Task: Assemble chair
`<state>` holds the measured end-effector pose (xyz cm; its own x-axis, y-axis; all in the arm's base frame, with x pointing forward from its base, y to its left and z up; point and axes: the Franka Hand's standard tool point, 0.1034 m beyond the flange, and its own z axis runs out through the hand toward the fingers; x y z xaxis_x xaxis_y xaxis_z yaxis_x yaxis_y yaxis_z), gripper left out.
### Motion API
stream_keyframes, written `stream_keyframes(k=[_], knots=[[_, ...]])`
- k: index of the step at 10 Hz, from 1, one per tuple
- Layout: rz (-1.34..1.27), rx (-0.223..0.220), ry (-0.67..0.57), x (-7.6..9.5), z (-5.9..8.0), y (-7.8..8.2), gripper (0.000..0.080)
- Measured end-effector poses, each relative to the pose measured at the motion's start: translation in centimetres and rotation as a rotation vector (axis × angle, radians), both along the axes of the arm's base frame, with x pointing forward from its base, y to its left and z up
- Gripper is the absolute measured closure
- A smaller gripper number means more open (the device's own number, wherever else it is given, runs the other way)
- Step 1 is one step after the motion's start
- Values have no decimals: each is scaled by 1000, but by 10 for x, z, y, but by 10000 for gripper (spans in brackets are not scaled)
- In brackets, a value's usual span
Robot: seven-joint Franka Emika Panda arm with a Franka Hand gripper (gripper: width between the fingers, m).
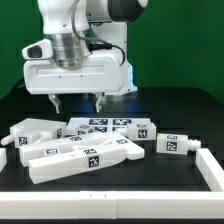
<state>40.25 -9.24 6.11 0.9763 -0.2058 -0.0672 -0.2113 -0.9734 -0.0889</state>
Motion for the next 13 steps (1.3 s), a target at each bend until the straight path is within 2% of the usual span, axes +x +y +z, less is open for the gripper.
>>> stream_keyframes(k=[2, 3, 4, 5, 8, 10, 11, 12, 13], knots=[[16, 10, 9, -8, -7, -43, 150], [47, 4, 2, -3, -10, -61, 150], [42, 2, 1, 2, -11, -68, 150], [25, 18, 14, 0, -10, -57, 150], [29, 23, 23, 1, -11, -60, 150], [17, 32, 36, 26, -12, -81, 150], [17, 30, 42, 31, -16, -91, 150], [10, 28, 52, 28, -23, -99, 150], [-33, 29, 63, 27, -23, -92, 150]])
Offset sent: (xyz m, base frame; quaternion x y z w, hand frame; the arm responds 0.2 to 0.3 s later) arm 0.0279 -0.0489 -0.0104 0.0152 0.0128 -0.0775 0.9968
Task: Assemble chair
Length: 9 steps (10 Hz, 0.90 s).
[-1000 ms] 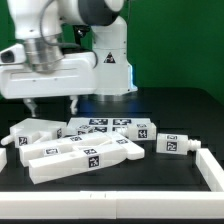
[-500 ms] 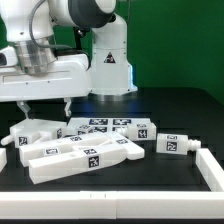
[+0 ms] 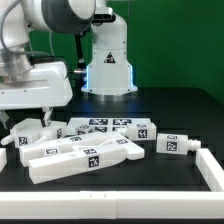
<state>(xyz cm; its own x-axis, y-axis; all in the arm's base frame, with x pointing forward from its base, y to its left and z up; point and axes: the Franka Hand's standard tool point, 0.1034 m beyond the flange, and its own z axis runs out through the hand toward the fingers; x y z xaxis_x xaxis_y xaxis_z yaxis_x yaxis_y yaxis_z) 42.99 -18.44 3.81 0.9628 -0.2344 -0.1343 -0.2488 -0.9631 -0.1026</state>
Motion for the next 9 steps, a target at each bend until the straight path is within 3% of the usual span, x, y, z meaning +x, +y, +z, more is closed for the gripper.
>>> stream_keyframes(k=[4, 6, 9], knots=[[-13, -3, 26, -1, -6, -6, 150], [-23, -34, 43, 8, -13, -7, 150], [-2, -51, 26, 7, -18, -15, 150]])
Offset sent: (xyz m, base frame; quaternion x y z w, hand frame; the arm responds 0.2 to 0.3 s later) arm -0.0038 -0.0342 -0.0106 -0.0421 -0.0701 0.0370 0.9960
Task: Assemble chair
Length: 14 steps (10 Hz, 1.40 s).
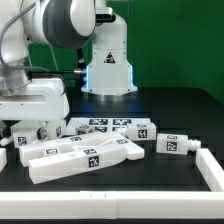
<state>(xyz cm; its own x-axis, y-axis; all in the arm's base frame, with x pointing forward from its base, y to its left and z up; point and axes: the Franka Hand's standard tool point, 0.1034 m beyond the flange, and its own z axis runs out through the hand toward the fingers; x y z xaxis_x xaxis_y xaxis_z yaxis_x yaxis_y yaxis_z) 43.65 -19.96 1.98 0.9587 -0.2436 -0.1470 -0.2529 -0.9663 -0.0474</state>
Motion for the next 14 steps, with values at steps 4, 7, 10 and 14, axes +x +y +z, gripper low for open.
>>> stream_keyframes(k=[4, 7, 10, 14], knots=[[2, -1, -3, 0, 1, 1, 150], [3, -1, -3, 0, 1, 1, 241], [3, -2, -3, 0, 1, 1, 440], [3, 39, 18, 1, 18, 6, 440]])
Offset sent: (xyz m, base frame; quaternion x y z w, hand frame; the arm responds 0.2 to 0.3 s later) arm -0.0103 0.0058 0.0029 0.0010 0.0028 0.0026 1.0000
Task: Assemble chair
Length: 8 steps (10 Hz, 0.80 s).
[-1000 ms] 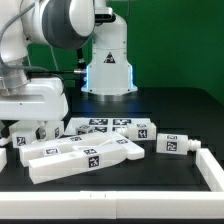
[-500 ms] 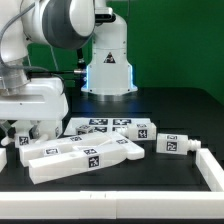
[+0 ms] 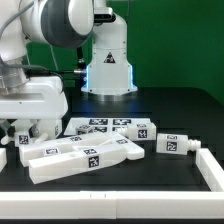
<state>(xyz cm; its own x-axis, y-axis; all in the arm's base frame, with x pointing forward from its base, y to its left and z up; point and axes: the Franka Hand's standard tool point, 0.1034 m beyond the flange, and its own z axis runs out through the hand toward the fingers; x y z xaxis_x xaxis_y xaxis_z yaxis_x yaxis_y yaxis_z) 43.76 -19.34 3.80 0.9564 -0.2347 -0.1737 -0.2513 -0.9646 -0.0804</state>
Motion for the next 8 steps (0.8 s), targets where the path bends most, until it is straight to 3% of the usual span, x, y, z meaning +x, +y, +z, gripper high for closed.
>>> stream_keyframes(k=[2, 4, 5, 8], knots=[[-23, 35, 18, 12, 37, 12, 439], [-43, 31, 23, 37, 52, 34, 438], [-115, 11, 33, 54, 54, 52, 437], [-270, -51, 36, 121, 54, 133, 437]])
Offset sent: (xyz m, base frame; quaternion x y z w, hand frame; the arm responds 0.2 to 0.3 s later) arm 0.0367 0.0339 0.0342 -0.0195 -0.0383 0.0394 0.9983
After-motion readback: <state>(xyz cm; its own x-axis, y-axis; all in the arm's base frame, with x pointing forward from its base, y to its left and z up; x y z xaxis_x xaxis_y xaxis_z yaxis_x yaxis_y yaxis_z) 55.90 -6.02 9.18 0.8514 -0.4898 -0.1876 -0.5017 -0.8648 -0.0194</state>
